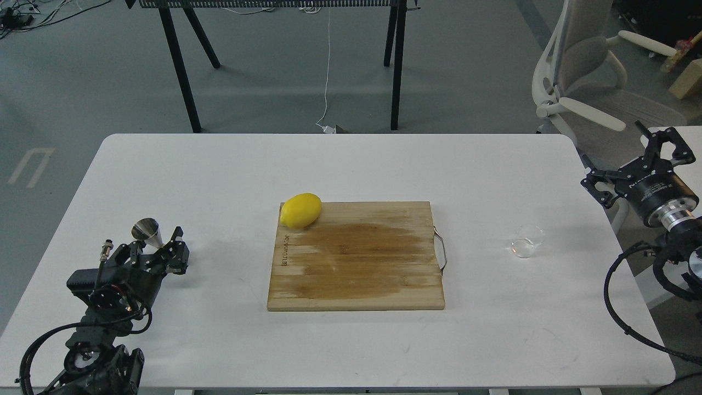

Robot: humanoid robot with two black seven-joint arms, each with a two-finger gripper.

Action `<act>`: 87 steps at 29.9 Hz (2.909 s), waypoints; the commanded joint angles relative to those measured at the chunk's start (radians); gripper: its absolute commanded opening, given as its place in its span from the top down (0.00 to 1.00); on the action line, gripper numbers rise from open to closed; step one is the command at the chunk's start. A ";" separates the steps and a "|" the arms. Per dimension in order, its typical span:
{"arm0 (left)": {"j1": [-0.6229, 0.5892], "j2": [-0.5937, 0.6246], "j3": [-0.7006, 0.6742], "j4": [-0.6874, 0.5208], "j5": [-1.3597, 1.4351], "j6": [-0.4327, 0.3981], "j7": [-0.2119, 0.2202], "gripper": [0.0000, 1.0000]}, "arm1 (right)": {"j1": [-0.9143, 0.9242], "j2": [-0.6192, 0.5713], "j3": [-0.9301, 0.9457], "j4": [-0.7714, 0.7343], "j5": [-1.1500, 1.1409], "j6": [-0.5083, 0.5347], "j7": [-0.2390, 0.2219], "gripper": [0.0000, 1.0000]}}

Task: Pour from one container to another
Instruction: 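Lift the steel jigger with the left gripper up off the table, then carry the jigger over the cutting board and lower it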

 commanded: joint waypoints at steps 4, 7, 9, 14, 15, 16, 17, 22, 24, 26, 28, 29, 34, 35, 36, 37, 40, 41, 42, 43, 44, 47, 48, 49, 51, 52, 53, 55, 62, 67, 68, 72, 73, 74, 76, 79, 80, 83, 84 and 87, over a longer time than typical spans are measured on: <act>-0.009 0.000 -0.007 0.000 0.000 0.001 0.000 0.97 | -0.002 0.001 0.000 0.000 0.000 0.000 0.000 0.00; -0.021 0.000 -0.019 0.006 -0.004 0.001 0.000 0.97 | -0.002 0.000 0.000 0.000 0.000 0.000 0.000 0.00; -0.045 0.000 -0.023 0.013 -0.009 0.001 0.000 0.97 | -0.002 0.001 0.000 0.000 0.000 0.000 0.000 0.00; -0.199 0.000 -0.026 0.073 -0.013 0.001 0.000 0.97 | -0.002 0.000 0.001 0.000 0.000 0.000 0.000 0.00; -0.231 0.000 -0.026 0.102 -0.013 0.001 0.000 0.96 | -0.002 0.000 0.001 0.000 0.000 0.000 0.000 0.00; -0.263 0.000 -0.027 0.125 -0.015 0.001 0.000 0.94 | 0.000 0.000 0.001 0.000 -0.002 0.000 0.000 0.00; -0.295 0.000 -0.024 0.142 -0.015 0.001 0.000 0.92 | 0.000 0.000 0.001 0.000 -0.002 0.000 0.000 0.00; -0.438 0.000 0.051 0.150 -0.003 0.001 0.000 0.91 | 0.009 0.001 0.000 -0.002 -0.002 0.000 0.000 0.00; -0.444 0.000 0.147 0.148 -0.009 0.001 0.000 0.92 | 0.011 0.001 0.000 -0.003 -0.002 0.000 0.000 0.00; -0.441 0.000 0.201 0.144 -0.010 0.001 0.000 0.92 | 0.012 0.001 -0.002 -0.005 -0.003 0.000 0.000 0.00; -0.434 0.000 0.230 0.141 -0.012 0.001 0.000 0.92 | 0.011 0.001 -0.002 -0.011 -0.002 0.000 0.000 0.00; -0.432 0.000 0.241 0.136 -0.013 0.001 0.000 0.92 | 0.011 0.001 -0.002 -0.014 -0.003 0.000 0.000 0.00; -0.428 0.000 0.252 0.115 -0.018 -0.069 0.000 0.92 | 0.009 0.003 -0.008 -0.032 -0.003 0.000 0.000 0.00; -0.426 0.000 0.255 0.113 -0.019 -0.093 0.000 0.93 | 0.009 0.006 -0.009 -0.041 -0.003 0.000 0.000 0.00; -0.426 0.000 0.257 0.113 -0.024 -0.126 0.000 0.93 | 0.009 0.007 -0.012 -0.049 -0.003 0.000 0.000 0.00; -0.426 0.000 0.260 0.113 -0.042 -0.170 0.000 0.93 | 0.011 0.010 -0.014 -0.058 -0.003 0.000 -0.002 0.00; -0.428 0.000 0.263 0.115 -0.130 -0.328 0.000 0.92 | 0.011 0.013 -0.017 -0.072 -0.005 0.000 0.000 0.00; -0.428 0.000 0.263 0.116 -0.153 -0.385 0.000 0.92 | 0.011 0.014 -0.017 -0.072 -0.005 0.000 -0.002 0.00; -0.429 0.000 0.263 0.118 -0.170 -0.432 0.000 0.91 | 0.011 0.014 -0.017 -0.072 -0.005 0.000 -0.002 0.00; -0.429 0.000 0.263 0.121 -0.184 -0.483 0.000 0.91 | 0.011 0.014 -0.018 -0.072 -0.005 0.000 -0.002 0.00; -0.429 0.000 0.263 0.125 -0.194 -0.535 0.000 0.91 | 0.011 0.014 -0.018 -0.074 -0.006 0.000 -0.002 0.00; -0.435 0.000 0.263 0.124 -0.214 -0.684 0.000 0.91 | 0.012 0.015 -0.020 -0.092 -0.006 0.000 -0.002 0.00; -0.435 0.000 0.264 0.125 -0.220 -0.725 0.000 0.91 | 0.014 0.015 -0.020 -0.092 -0.006 0.000 -0.002 0.00; -0.441 0.000 0.264 0.125 -0.227 -0.765 0.000 0.91 | 0.014 0.015 -0.020 -0.092 -0.008 0.000 -0.002 0.00; -0.450 0.000 0.264 0.125 -0.263 -0.831 0.000 0.91 | 0.014 0.015 -0.020 -0.092 -0.008 0.000 -0.002 0.00; -0.463 0.000 0.264 0.128 -0.298 -0.865 0.000 0.91 | 0.014 0.015 -0.020 -0.092 -0.008 0.000 -0.002 0.00; -0.472 0.000 0.264 0.135 -0.325 -0.890 0.000 0.91 | 0.014 0.015 -0.020 -0.092 -0.008 0.000 -0.002 0.00; -0.487 0.000 0.266 0.162 -0.354 -0.934 0.000 0.90 | 0.014 0.017 -0.022 -0.092 -0.008 0.000 -0.002 0.00; -0.492 0.000 0.425 0.268 -0.366 -0.931 0.000 0.91 | 0.014 0.023 -0.052 -0.092 -0.008 0.000 0.000 0.00; -0.460 0.000 0.551 0.288 -0.417 -0.682 0.000 0.91 | 0.015 0.021 -0.052 -0.094 -0.008 0.000 0.000 0.00; -0.454 0.000 0.577 0.291 -0.417 -0.628 0.000 0.91 | 0.015 0.021 -0.052 -0.094 -0.008 0.000 0.000 0.00; -0.412 0.000 0.683 0.338 -0.420 -0.536 0.000 0.92 | 0.021 0.021 -0.054 -0.092 -0.008 0.000 -0.002 0.00; -0.399 0.000 0.706 0.357 -0.421 -0.523 0.000 0.92 | 0.021 0.021 -0.054 -0.092 -0.008 0.000 -0.002 0.00; -0.383 0.000 0.735 0.380 -0.421 -0.506 0.000 0.92 | 0.021 0.021 -0.054 -0.094 -0.009 0.000 -0.002 0.00; -0.351 0.000 0.799 0.429 -0.421 -0.468 0.000 0.92 | 0.021 0.023 -0.054 -0.094 -0.009 0.000 0.000 0.00; -0.285 0.000 0.901 0.521 -0.421 -0.424 0.000 0.92 | 0.021 0.023 -0.054 -0.094 -0.009 0.000 -0.002 0.00; -0.265 0.000 0.933 0.545 -0.423 -0.416 0.000 0.92 | 0.021 0.023 -0.054 -0.094 -0.009 0.000 -0.002 0.00; -0.231 0.000 1.023 0.578 -0.429 -0.384 0.000 0.92 | 0.021 0.023 -0.055 -0.094 -0.009 0.000 -0.002 0.00; -0.230 0.000 1.049 0.578 -0.431 -0.364 0.000 0.92 | 0.021 0.023 -0.055 -0.094 -0.009 0.000 -0.002 0.00; -0.216 0.000 1.102 0.575 -0.432 -0.310 0.000 0.92 | 0.020 0.023 -0.054 -0.092 -0.008 0.000 -0.002 0.00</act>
